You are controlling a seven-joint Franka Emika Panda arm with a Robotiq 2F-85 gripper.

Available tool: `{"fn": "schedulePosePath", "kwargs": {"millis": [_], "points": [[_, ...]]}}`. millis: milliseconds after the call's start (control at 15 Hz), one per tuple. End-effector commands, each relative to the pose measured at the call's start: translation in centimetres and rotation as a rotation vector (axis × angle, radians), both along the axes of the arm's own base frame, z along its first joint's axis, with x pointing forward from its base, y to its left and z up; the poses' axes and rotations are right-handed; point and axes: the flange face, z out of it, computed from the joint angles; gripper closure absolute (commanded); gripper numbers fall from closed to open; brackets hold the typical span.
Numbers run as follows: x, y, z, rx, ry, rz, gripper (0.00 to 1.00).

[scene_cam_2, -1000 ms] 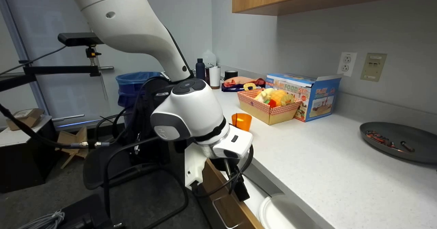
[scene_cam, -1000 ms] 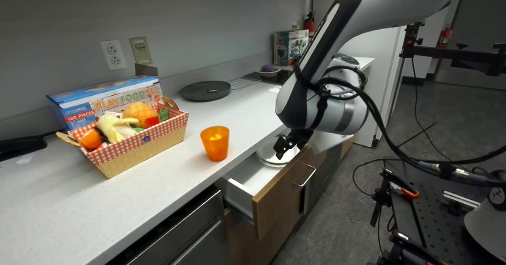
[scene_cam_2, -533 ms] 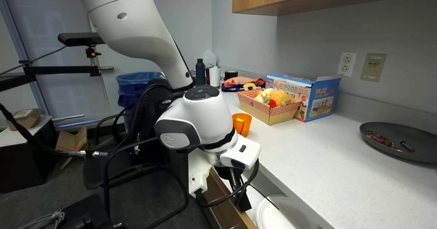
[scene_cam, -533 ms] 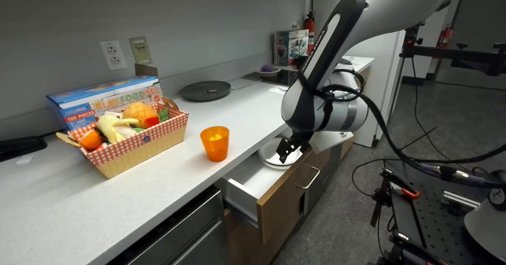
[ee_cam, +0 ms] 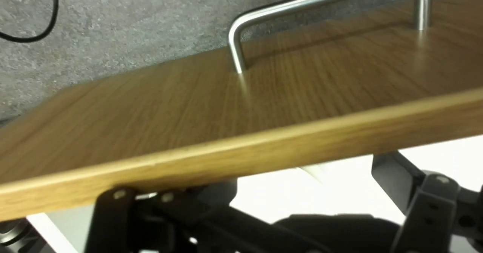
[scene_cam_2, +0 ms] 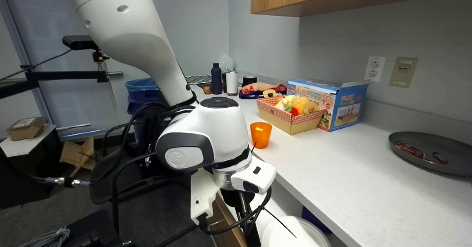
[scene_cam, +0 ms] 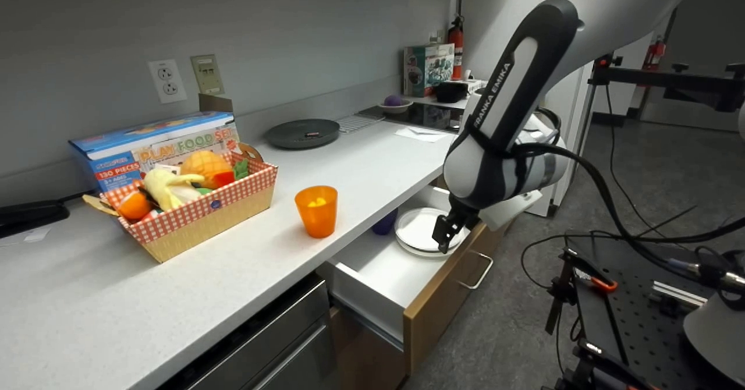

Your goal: Open the bottom right drawer

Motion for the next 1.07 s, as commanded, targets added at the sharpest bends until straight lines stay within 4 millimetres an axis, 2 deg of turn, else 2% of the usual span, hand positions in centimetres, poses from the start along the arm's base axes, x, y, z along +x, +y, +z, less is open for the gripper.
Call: {"fn": "schedulePosePath", "kwargs": {"millis": [0,467,1000], "points": [[-1.3,0.6,0.3,-0.008,0.081,0.007,0.0],[-2.2,1.0,2.2,-0.004,0.212,0.047,0.0],[-4.5,0.9,2.8,0.051,0.344,0.048,0.0]]}}
